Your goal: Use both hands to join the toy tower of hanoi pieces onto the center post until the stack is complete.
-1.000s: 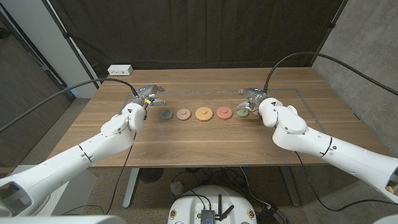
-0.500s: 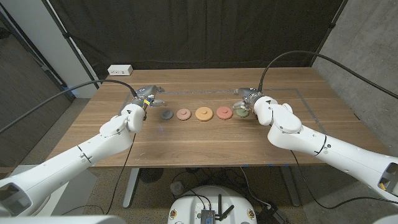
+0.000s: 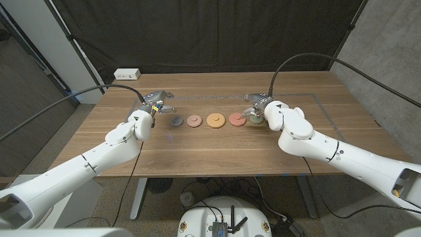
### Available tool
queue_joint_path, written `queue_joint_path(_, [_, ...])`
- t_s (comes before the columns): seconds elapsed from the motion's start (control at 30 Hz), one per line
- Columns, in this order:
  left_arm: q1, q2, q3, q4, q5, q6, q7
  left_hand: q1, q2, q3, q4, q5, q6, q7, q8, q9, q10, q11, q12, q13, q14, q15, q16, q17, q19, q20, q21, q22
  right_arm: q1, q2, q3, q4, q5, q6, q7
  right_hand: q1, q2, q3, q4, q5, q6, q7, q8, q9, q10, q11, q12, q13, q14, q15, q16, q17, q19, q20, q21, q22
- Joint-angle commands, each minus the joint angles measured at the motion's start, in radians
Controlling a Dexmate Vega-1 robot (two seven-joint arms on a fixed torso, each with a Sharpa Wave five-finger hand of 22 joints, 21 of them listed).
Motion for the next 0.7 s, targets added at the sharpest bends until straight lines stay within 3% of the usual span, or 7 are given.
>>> queue_joint_path(0.03, [0.004,0.004,-0.003,-0.007,0.002,0.002,-0.004,0.007,0.009,-0.002,-0.001,0.007,0.0,0.005,0.0,0.006,0.007,-0.004,-0.004,0.006,-0.006,-0.051,0.008,0.002,-0.006,-0.096,0.006,-0.001,0.04,0.033,-0.04,0.026,-0.026,-0.017,0.051,0.003,0.013,-0.001,0.0,-0.004,-0.007,-0.001,-0.003,0.001,-0.003,0.005,0.003,0.004,-0.002,-0.121,0.001,0.0,-0.004,-0.103,0.007,0.001])
queue_joint_path(0.7, [0.015,0.007,-0.011,-0.021,0.001,0.016,0.0,0.006,0.013,-0.007,0.0,0.008,0.002,0.004,-0.002,0.006,0.009,-0.005,-0.007,0.009,-0.009,-0.052,0.016,-0.003,-0.011,-0.096,0.02,-0.012,0.082,0.078,-0.093,0.077,-0.068,-0.029,0.088,0.006,0.021,-0.025,0.002,-0.003,-0.011,0.001,0.004,-0.003,-0.012,0.011,0.002,0.001,-0.017,-0.121,-0.005,-0.033,-0.016,-0.101,0.037,-0.026])
